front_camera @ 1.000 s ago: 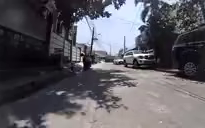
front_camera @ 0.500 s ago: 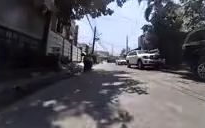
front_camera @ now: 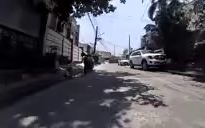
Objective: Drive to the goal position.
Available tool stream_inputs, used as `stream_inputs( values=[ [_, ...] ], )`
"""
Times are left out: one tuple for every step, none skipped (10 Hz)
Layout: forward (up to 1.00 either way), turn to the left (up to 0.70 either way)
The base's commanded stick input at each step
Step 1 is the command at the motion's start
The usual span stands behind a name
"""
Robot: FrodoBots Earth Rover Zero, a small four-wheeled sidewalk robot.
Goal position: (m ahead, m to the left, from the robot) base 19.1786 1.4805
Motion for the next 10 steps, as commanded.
stream_inputs(
  values=[
    [1.00,-0.40],
    [1.00,-0.33],
    [1.00,-0.16],
    [1.00,-0.02],
    [1.00,0.00],
    [1.00,0.00],
    [1.00,0.00],
    [1.00,0.00],
    [1.00,0.00],
    [1.00,0.00]
  ],
)
